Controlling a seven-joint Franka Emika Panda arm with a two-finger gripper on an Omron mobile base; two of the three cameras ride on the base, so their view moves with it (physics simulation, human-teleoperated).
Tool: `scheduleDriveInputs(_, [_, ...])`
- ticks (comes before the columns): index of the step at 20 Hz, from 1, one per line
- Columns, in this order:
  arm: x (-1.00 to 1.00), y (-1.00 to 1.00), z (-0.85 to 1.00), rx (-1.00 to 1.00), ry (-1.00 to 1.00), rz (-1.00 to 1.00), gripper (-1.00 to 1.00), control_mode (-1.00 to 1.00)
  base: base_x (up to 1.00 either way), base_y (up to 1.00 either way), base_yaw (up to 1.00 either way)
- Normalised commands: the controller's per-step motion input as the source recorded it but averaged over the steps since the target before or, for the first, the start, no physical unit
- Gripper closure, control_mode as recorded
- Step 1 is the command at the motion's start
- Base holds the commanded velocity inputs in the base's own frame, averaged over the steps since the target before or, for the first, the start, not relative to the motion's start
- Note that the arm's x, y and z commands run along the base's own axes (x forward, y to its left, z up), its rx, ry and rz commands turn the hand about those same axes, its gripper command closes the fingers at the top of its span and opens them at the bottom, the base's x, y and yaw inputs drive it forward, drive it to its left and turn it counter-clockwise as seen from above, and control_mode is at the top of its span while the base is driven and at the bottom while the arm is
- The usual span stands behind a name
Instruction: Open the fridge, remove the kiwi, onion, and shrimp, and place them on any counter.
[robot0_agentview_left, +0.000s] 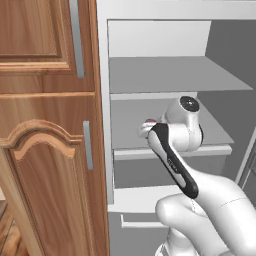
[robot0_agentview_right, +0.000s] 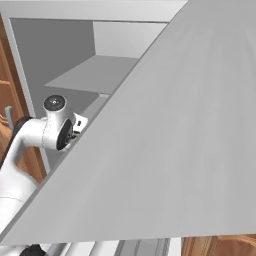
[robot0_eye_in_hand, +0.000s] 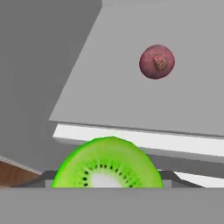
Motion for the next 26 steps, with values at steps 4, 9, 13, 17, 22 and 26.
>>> scheduleDriveInputs(4, [-0.52, -0.25, 0.63, -0.08, 0.14, -0.15, 1.0, -1.0, 0.0, 0.0, 0.0])
scheduleDriveInputs(9, [-0.52, -0.28, 0.55, -0.04, 0.11, -0.15, 1.0, -1.0, 0.0, 0.0, 0.0])
scheduleDriveInputs(13, [-0.4, -0.3, 0.43, -0.01, 0.03, -0.07, 1.0, -1.0, 0.0, 0.0, 0.0])
scheduleDriveInputs(17, [-0.38, -0.23, 0.32, 0.0, 0.0, 0.0, 1.0, -1.0, 0.0, 0.0, 0.0])
scheduleDriveInputs(22, [-0.43, -0.1, 0.19, 0.0, 0.0, 0.0, 1.0, -1.0, 0.0, 0.0, 0.0])
scheduleDriveInputs(26, [-0.26, 0.0, 0.0, 0.0, 0.04, 0.0, 1.0, -1.0, 0.0, 0.0, 0.0])
